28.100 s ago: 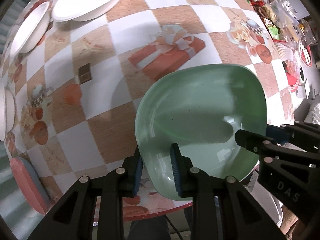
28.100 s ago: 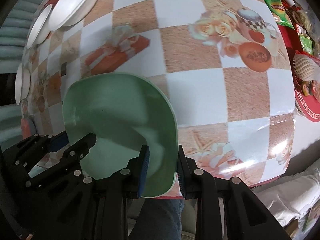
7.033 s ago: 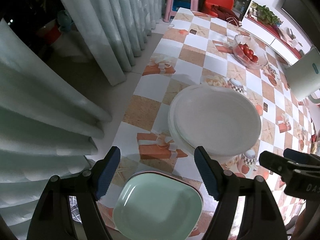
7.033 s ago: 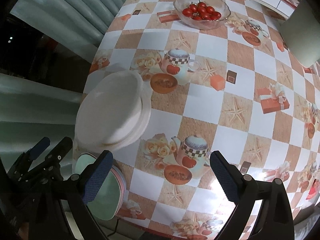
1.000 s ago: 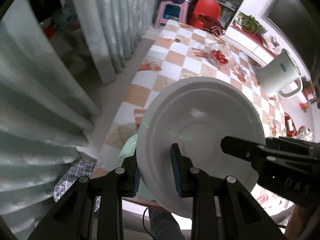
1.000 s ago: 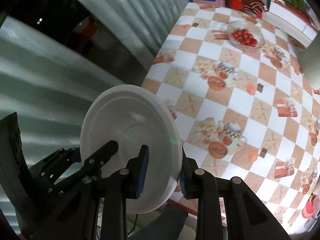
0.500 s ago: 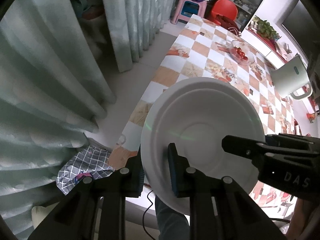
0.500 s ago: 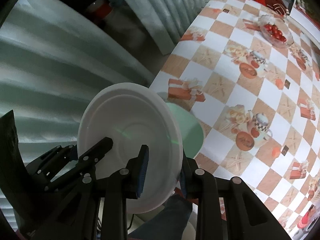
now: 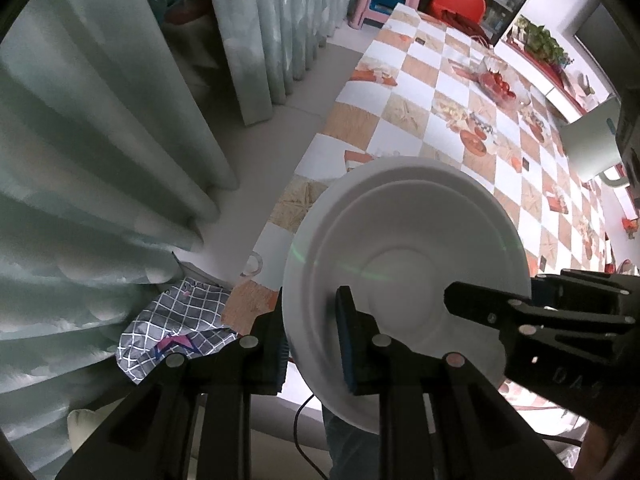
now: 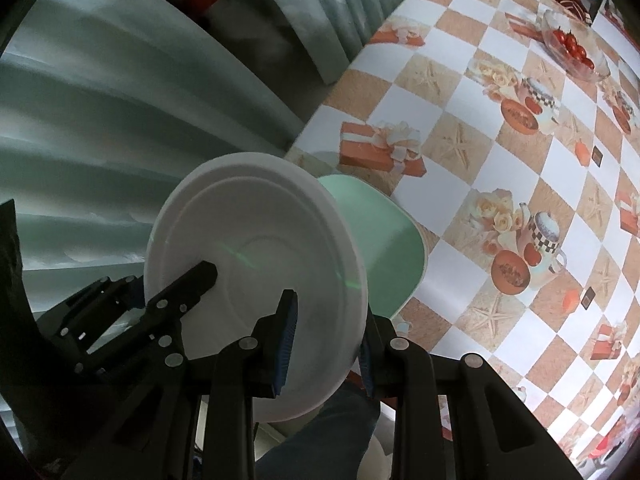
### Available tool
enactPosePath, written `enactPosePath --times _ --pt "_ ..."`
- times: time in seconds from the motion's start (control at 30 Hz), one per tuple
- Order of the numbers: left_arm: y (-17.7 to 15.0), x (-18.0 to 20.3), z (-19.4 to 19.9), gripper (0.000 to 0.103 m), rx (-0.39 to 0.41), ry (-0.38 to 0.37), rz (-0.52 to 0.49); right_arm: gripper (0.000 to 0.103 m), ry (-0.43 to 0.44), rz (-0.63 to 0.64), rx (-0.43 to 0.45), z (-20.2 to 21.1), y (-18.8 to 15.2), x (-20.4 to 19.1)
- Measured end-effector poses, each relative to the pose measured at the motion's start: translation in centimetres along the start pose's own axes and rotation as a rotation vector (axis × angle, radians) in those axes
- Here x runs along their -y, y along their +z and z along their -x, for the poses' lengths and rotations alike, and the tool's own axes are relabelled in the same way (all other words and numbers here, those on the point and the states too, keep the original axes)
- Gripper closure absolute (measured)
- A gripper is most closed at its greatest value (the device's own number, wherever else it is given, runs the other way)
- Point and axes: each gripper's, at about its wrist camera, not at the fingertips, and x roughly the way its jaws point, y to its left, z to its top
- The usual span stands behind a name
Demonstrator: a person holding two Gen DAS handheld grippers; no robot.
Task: Organize plates and bowls
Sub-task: 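Carry the plate stack with both grippers over the mint-green square plate, then lower the plate stack onto the mint-green square plate and open both grippers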
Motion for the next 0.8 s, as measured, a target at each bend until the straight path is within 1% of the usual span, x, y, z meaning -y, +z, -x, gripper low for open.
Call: enactPosePath --times 0.2,0.33,0.5,0.53,0.57,0.6,0.67,0.73,0.77,0.8 --pt "0.7 1.4 -1.9 0.081 -0.014 0.014 -0.038 0.072 -0.027 -0.033 -0.023 -1.6 0.3 1.5" --pt "1.1 1.8 -3.1 0.08 -0.026 0.022 -0.044 0.072 -0.052 -0.037 -0.035 -2.7 0.7 2.1" --pt "1.4 1.9 -4.2 0.08 -0.032 0.024 -0.047 0.072 -0.043 -0.047 -0.052 -3.9 1.1 2.9" --pt "1.4 2.0 -4.3 0.074 -0.029 0.025 -0.047 0.072 -0.042 -0.049 -0.055 -4.1 1.2 3.0" --pt "1.3 2.0 -4.4 0.07 -0.027 0.018 -0.048 0.072 -0.036 -0.049 -0.058 -4.1 1.2 3.1" --pt "1.2 2.1 -4.4 0.063 -0.026 0.006 -0.051 0.072 -0.031 -0.047 -0.062 -4.1 1.2 3.2" --pt "1.1 2.2 -4.4 0.056 -0.018 0.031 -0.057 0.072 -0.047 -0.034 -0.062 -4.0 1.3 3.2" --pt "0.9 2.1 -4.4 0.039 -0.014 0.046 -0.056 0.072 -0.058 -0.031 -0.063 -4.0 1.4 3.3" --pt "0.8 1.9 -4.4 0.035 -0.013 0.048 -0.049 0.072 -0.059 -0.034 -0.062 -3.9 1.5 3.5" --pt "0.8 1.6 -4.3 0.027 -0.012 0.049 -0.04 0.072 -0.055 -0.041 -0.061 -3.7 1.5 3.8"
